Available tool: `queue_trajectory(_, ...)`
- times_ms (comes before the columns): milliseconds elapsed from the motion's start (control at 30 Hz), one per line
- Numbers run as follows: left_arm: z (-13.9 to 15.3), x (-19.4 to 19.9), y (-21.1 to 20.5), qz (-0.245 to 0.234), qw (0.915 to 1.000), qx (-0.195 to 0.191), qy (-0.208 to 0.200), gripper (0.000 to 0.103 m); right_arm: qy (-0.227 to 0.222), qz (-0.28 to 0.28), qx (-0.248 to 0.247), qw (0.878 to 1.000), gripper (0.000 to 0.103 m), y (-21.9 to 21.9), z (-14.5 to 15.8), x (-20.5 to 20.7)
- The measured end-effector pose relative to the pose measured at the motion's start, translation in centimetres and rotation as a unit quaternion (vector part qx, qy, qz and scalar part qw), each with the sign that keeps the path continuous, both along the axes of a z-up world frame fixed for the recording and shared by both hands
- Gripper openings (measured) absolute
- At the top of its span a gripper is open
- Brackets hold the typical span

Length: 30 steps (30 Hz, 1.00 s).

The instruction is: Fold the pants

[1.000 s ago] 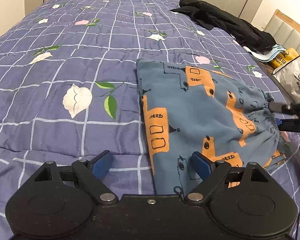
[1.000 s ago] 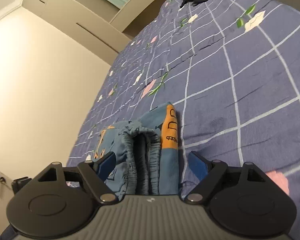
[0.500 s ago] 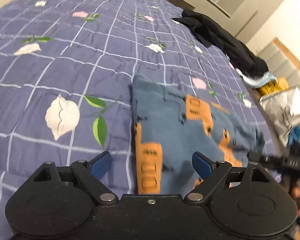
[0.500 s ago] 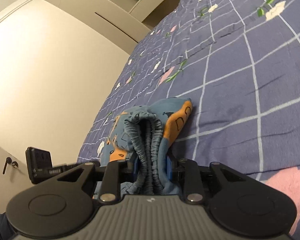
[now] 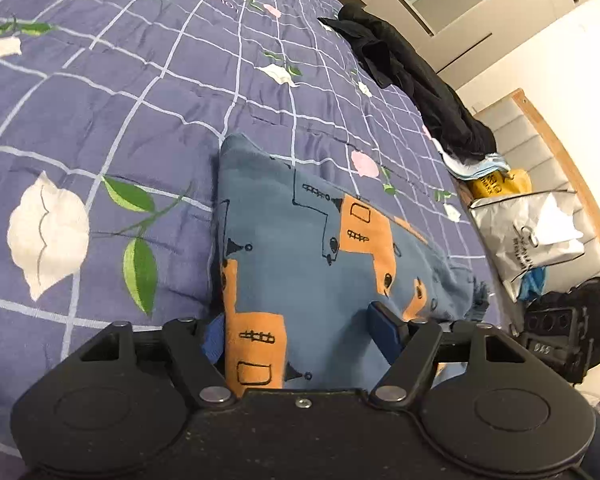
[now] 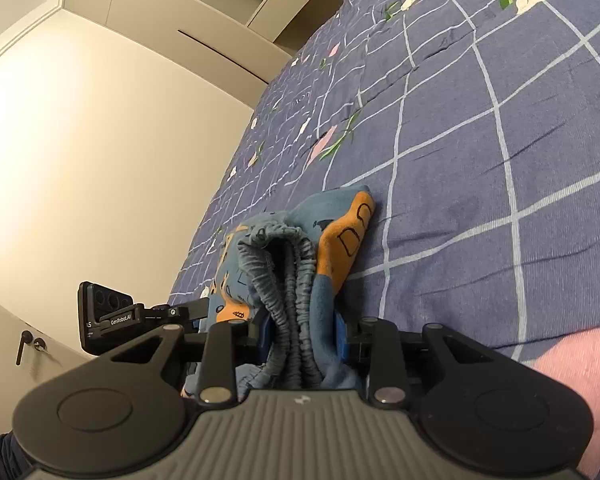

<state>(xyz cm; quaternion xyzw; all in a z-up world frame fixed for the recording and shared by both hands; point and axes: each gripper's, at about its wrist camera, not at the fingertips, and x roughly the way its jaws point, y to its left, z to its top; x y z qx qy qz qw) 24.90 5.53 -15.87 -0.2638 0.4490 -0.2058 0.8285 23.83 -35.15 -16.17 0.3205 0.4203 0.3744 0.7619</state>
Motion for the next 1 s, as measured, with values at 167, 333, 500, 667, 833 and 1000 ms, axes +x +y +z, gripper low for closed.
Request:
queue_trajectory(167,0.3,-0.5,0.4,0.004,0.9995,0.03,-0.008,0.034,-0.006,-0.002,0.008,1.0,0.031,-0.5,-0.3,-0.2)
queue_trajectory(333,1.1,-1.2,-0.1,0.005,0.9987,0.044,-0.027,0.011,-0.03,-0.006,-0.017,0.999,0.028,0.3,0.6,-1.3)
queue_trajectory(500,2.2,-2.5,-0.5,0.018,0.9968,0.06,-0.049,0.009,-0.052,-0.024,-0.043,0.997,0.027,1.1,2.5,-2.5)
queue_trajectory(667,4.4,-4.0,-0.4,0.027,0.995,0.065,-0.071,0.008,-0.07,-0.034,-0.052,0.996,0.026,1.7,4.3,-3.7)
queue_trajectory(833,6.1,-5.1,-0.1,0.031,0.9938,0.071,-0.079,0.008,-0.085,-0.026,-0.054,0.995,0.026,2.5,6.6,-4.3)
queue_trajectory(1000,7.8,-5.4,0.7,0.042,0.9917,0.079,-0.092,0.008,-0.097,-0.016,-0.064,0.993,0.027,3.9,8.4,-4.2)
